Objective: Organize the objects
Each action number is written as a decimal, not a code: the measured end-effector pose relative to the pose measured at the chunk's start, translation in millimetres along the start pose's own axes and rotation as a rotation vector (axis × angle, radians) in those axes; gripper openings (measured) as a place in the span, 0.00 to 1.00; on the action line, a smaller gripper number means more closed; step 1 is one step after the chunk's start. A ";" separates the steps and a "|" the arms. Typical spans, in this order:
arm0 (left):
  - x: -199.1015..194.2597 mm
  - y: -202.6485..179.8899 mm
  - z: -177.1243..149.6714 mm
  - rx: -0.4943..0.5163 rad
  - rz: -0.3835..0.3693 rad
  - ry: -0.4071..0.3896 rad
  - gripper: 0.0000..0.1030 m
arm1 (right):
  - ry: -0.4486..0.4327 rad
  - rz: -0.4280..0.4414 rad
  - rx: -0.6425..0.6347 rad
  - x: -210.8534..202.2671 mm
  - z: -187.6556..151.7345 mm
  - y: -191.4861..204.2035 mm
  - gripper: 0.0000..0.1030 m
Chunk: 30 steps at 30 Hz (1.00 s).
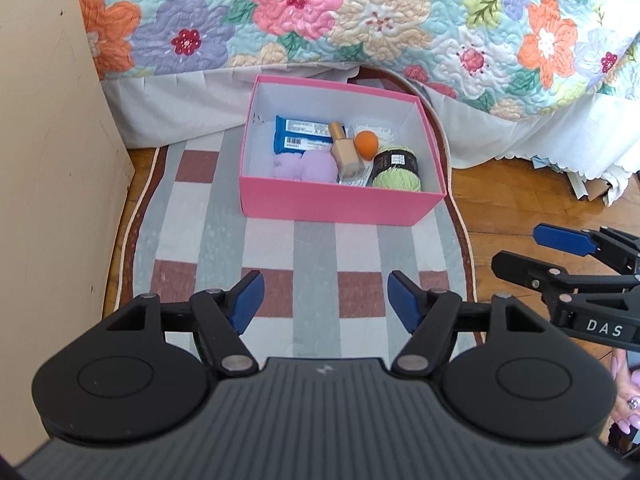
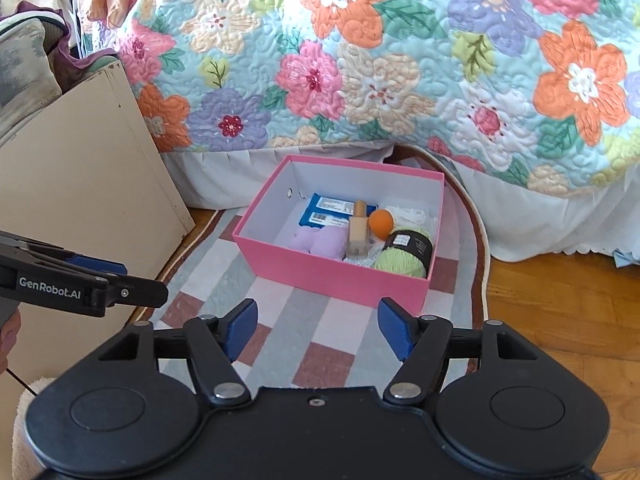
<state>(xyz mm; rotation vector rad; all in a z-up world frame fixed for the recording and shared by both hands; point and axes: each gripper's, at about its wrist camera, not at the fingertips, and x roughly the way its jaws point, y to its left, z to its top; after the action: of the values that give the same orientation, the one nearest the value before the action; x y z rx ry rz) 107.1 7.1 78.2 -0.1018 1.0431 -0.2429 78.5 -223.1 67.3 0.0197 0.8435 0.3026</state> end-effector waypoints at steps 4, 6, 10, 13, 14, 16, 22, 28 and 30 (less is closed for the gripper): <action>2.4 0.2 -4.6 0.000 0.021 0.002 0.68 | 0.015 -0.031 0.022 2.9 -6.5 -2.5 0.79; 4.0 0.4 -6.4 0.001 0.035 0.002 0.70 | 0.021 -0.044 0.030 4.1 -9.5 -4.0 0.80; 6.3 0.3 -9.8 0.006 0.059 -0.001 0.80 | 0.032 -0.096 0.026 7.2 -13.8 -2.5 0.87; 7.3 1.1 -11.3 -0.005 0.066 -0.001 0.94 | 0.038 -0.120 0.027 8.6 -15.0 -1.2 0.88; 7.5 1.8 -11.6 -0.011 0.065 0.001 0.95 | 0.043 -0.122 0.035 8.9 -15.0 -1.2 0.88; 8.6 3.6 -11.8 -0.025 0.065 0.018 0.96 | 0.053 -0.123 0.053 9.3 -15.0 -2.1 0.88; 8.7 4.9 -14.6 -0.034 0.090 0.031 0.96 | 0.084 -0.140 0.087 10.2 -16.1 -2.8 0.88; 12.8 3.1 -17.9 -0.033 0.107 0.078 0.96 | 0.107 -0.152 0.105 9.7 -17.1 -2.7 0.88; 14.8 3.5 -19.0 -0.038 0.107 0.089 0.96 | 0.114 -0.159 0.109 9.7 -17.3 -2.6 0.88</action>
<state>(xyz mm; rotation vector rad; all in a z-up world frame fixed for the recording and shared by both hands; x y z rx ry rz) 98.3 7.5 55.5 -0.0700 1.1386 -0.1318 72.5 -224.8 48.4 0.0374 0.9681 0.1089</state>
